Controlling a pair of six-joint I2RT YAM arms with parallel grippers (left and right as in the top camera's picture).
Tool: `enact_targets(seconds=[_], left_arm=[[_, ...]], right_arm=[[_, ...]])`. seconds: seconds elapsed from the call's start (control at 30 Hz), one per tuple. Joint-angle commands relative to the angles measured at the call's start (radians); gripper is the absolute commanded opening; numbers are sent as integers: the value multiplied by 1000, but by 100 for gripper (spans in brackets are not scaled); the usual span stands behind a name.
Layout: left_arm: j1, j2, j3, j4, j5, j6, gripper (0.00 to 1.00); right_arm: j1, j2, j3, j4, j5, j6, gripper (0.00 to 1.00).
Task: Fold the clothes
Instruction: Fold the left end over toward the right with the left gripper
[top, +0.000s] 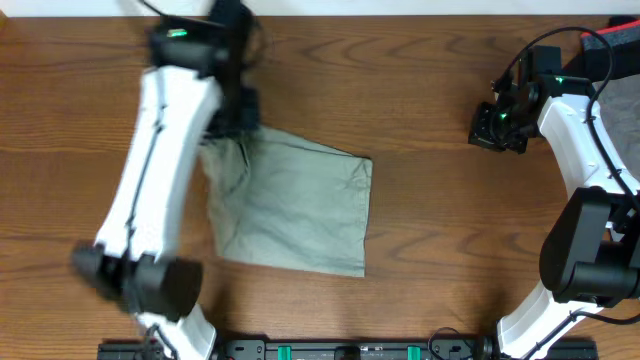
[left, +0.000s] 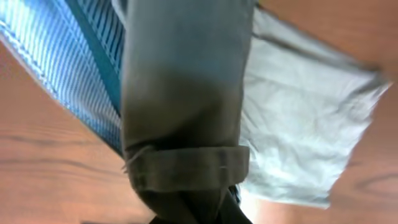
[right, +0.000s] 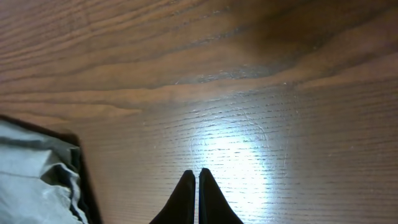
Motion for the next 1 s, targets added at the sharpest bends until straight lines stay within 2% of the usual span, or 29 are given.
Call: enact_targets(seconds=[0.0,0.23,0.5,0.7,0.97], left_arm=[[-7,-71,63,-8,-6,35,6],[-58,-51,47,-13,29,43,6],[-140,92,35,-22,38,79,6],[-239,213,35,-32,163,78,6],[-376,333,35,-50,180,17,7]], right_arm=[[1,-11,-3,3,3,8,4],[1,-11,-3,5,3,8,4],[1,-11,-3,3,3,8,4],[1,-11,-3,6,3,8,4],[1,-11,-3,13,3,8,4]])
